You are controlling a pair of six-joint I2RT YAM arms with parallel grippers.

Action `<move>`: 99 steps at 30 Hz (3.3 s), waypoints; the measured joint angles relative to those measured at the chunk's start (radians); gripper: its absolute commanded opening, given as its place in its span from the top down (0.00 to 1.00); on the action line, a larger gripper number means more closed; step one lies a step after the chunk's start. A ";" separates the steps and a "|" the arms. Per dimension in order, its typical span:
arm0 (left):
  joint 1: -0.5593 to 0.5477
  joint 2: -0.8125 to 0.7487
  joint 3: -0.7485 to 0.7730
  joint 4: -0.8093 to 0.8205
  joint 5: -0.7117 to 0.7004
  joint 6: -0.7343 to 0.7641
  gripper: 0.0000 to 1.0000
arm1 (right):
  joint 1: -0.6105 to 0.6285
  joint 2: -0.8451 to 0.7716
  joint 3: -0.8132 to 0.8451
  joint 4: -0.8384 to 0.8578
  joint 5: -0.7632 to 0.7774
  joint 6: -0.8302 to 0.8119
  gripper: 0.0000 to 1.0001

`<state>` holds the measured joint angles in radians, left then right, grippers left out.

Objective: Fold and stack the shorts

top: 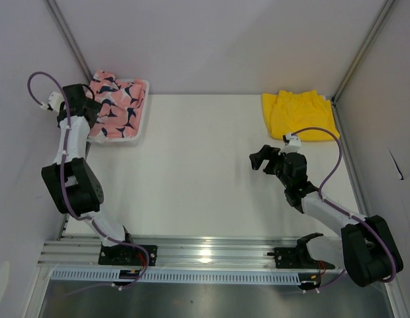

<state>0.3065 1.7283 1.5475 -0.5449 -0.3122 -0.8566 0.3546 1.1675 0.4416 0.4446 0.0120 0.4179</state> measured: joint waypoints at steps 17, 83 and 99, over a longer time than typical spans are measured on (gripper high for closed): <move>0.031 0.113 0.029 0.034 0.057 0.046 1.00 | 0.000 0.000 0.000 -0.002 0.001 0.000 0.00; -1.169 -0.383 -0.540 -0.199 -0.037 0.184 0.01 | 0.000 -0.099 -0.043 -0.002 0.094 0.009 0.01; -0.890 -0.502 -0.558 -0.109 -0.042 0.240 0.01 | 0.001 0.076 0.062 -0.071 0.050 0.007 0.03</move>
<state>-0.5838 1.2266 0.9897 -0.6540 -0.3542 -0.6163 0.3557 1.2430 0.5037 0.3737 0.0620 0.4252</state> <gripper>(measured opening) 0.990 0.987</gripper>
